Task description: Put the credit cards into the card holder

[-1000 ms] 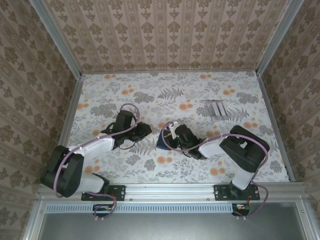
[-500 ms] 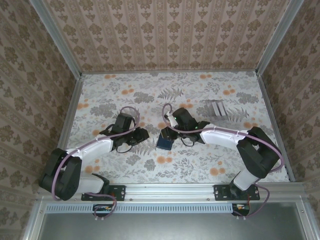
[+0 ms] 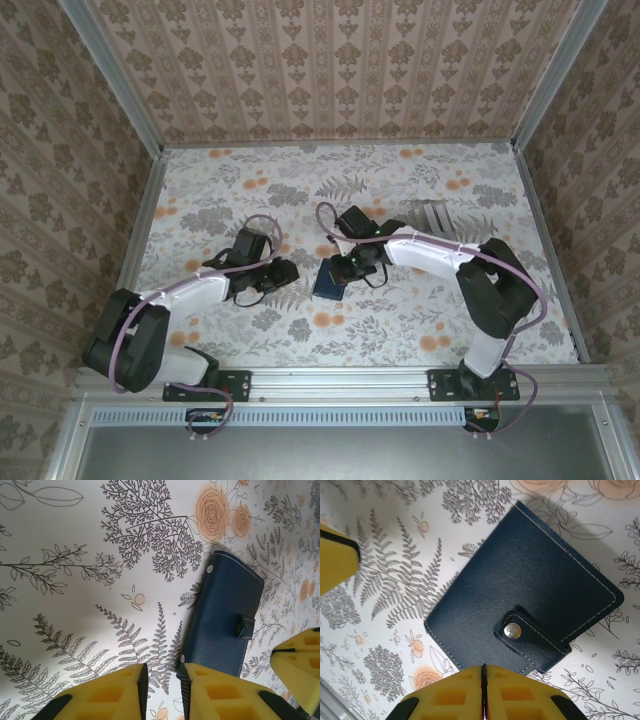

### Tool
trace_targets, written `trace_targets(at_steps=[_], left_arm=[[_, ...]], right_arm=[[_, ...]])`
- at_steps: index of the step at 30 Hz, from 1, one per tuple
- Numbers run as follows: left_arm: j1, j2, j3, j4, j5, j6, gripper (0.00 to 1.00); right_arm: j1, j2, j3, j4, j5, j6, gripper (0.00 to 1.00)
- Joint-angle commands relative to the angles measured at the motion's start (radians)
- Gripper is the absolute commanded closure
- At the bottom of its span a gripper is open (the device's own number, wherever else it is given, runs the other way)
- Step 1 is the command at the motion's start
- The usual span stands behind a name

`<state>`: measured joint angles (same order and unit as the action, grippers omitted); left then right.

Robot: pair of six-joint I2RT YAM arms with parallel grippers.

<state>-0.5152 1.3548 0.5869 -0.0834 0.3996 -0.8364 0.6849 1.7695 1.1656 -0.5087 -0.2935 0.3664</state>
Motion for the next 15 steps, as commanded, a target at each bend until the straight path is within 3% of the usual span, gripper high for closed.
trace_targets(at_steps=[1, 15], left_arm=[[0.006, 0.009, -0.004, -0.029, 0.008, 0.027, 0.72], [0.006, 0.012, -0.013, -0.027, 0.002, 0.028, 0.72]], right_arm=[[-0.002, 0.036, 0.035, -0.074, -0.004, -0.002, 0.89], [-0.003, 0.076, 0.065, -0.056, 0.028, -0.004, 0.84]])
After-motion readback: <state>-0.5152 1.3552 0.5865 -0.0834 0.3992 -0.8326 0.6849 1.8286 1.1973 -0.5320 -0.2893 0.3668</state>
